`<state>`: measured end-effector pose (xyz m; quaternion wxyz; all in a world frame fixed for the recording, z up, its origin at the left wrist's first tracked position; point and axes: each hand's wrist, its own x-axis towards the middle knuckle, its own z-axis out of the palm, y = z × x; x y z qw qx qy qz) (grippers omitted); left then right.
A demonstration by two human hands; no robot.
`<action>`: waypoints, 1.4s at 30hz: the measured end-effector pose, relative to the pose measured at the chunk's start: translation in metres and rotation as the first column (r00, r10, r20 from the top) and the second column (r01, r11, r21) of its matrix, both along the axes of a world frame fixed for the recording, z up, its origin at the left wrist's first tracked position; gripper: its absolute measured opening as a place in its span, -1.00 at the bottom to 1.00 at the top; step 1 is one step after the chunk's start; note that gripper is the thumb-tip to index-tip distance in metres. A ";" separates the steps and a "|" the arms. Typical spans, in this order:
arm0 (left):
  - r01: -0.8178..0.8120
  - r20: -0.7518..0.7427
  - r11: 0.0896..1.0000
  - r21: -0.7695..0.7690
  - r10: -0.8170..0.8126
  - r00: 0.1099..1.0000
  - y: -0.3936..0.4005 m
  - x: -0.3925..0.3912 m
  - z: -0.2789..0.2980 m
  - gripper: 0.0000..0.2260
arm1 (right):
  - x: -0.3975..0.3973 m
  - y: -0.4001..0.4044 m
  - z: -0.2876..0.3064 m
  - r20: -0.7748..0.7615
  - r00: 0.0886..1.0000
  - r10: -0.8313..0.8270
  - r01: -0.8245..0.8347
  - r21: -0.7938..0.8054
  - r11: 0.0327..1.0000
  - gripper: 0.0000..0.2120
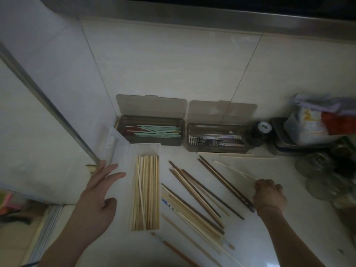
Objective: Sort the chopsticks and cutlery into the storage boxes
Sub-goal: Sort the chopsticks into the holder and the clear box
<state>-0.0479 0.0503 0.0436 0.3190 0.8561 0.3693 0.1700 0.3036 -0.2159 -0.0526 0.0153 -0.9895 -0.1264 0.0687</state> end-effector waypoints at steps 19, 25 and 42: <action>0.066 0.096 0.997 0.049 -0.071 0.993 0.005 -0.004 -0.015 -0.35 | -0.197 0.195 0.036 -0.048 0.622 0.782 -0.753 0.239 0.614 -0.70; 0.067 0.103 0.997 0.030 -0.070 0.992 0.007 -0.007 -0.016 -0.41 | -0.215 0.193 0.017 -0.191 0.467 0.863 -0.881 -0.188 0.435 -0.65; 0.056 0.082 0.996 0.076 -0.062 0.995 0.008 -0.009 -0.018 -0.26 | -0.007 0.057 0.000 -0.093 0.976 0.196 -0.114 0.547 0.830 -0.77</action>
